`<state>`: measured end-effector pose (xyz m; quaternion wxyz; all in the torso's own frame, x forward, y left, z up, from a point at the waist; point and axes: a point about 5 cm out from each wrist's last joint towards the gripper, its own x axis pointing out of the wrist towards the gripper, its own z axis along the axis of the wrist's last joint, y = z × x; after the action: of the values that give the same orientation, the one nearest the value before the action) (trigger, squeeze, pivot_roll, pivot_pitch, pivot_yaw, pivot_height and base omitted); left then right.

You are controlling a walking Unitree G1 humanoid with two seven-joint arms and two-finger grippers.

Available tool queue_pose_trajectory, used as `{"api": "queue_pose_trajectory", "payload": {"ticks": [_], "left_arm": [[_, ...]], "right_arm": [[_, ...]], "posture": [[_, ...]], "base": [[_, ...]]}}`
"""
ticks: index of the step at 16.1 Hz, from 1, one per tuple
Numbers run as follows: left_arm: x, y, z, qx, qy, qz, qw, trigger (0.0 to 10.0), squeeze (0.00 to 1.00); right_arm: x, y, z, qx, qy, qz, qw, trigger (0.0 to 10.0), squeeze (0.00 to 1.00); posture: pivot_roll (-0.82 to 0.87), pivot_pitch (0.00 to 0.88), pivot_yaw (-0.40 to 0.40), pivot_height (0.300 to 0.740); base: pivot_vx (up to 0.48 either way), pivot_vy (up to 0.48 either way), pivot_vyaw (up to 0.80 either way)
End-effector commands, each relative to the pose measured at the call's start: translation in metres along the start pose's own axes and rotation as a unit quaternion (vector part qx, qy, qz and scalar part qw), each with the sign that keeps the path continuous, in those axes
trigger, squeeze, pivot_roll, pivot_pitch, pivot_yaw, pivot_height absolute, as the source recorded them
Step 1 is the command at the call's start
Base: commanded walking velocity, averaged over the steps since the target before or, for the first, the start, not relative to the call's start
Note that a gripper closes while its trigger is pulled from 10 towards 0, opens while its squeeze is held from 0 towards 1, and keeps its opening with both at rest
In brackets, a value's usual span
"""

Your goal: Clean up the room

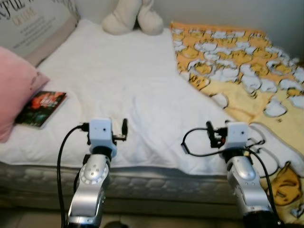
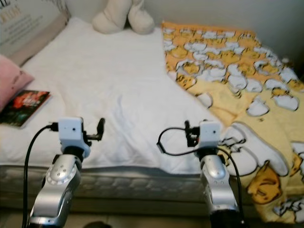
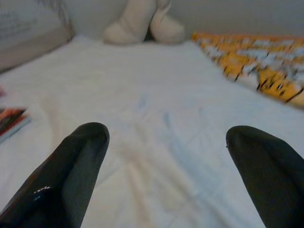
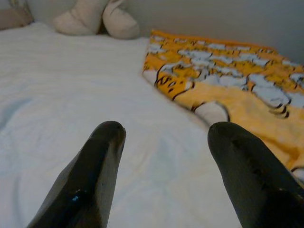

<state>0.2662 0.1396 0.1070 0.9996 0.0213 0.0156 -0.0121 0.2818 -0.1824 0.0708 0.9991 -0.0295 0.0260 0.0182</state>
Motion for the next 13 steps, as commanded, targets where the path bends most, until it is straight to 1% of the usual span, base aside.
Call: {"api": "queue_pose_trajectory", "payload": {"ticks": [1,3,7,8,9,10,11,12,13], "left_arm": [[0.000,0.002,0.006,0.010,-0.015,-0.003,1.000,10.0,0.00],[0.000,0.001,0.008,0.011,-0.024,-0.015,1.000,10.0,0.00],[0.003,-0.002,0.012,0.012,-0.031,-0.031,0.999,10.0,0.00],[0.001,-0.005,0.012,0.009,-0.031,-0.048,0.998,10.0,0.00],[0.000,-0.007,0.012,0.006,-0.030,-0.056,0.998,10.0,0.00],[-0.008,-0.013,0.009,0.019,-0.021,-0.120,0.992,10.0,0.00],[-0.022,-0.013,-0.001,0.051,0.002,-0.206,0.977,10.0,0.00],[-0.031,-0.010,-0.006,0.069,0.011,-0.240,0.968,10.0,0.00],[-0.036,-0.009,-0.009,0.082,0.018,-0.259,0.962,10.0,0.00]], "right_arm": [[0.000,0.006,-0.001,0.001,0.001,0.009,1.000,10.0,0.00],[-0.001,0.006,-0.004,0.000,0.007,0.009,1.000,10.0,0.00],[0.000,-0.001,-0.015,0.002,0.038,-0.012,0.999,10.0,0.00],[-0.002,-0.003,-0.023,-0.008,0.067,-0.019,0.998,10.0,0.00],[-0.003,-0.004,-0.027,-0.013,0.081,-0.021,0.996,10.0,0.00],[-0.008,-0.009,-0.036,-0.025,0.104,-0.036,0.994,10.0,0.00],[-0.018,-0.011,-0.044,-0.036,0.121,-0.038,0.991,10.0,0.00],[-0.024,-0.009,-0.048,-0.037,0.128,-0.031,0.991,10.0,0.00],[-0.026,-0.008,-0.051,-0.037,0.133,-0.026,0.990,10.0,0.00]], "posture": [[0.02,0.000,-0.030,0.711],[0.02,0.000,-0.027,0.711],[0.01,0.000,-0.015,0.711],[0.01,0.000,-0.007,0.711],[0.01,0.000,-0.007,0.711],[0.00,0.000,0.004,0.711],[0.01,0.000,-0.001,0.711],[0.02,0.000,0.002,0.711],[0.02,0.000,0.004,0.711]], "base": [[0.304,-0.368,0.00],[0.281,-0.386,0.00],[0.278,-0.389,0.00],[0.281,-0.386,0.00],[0.281,-0.386,0.00],[0.000,0.000,0.00],[0.000,0.000,0.00],[0.000,0.000,0.00],[0.000,0.000,0.00]]}}
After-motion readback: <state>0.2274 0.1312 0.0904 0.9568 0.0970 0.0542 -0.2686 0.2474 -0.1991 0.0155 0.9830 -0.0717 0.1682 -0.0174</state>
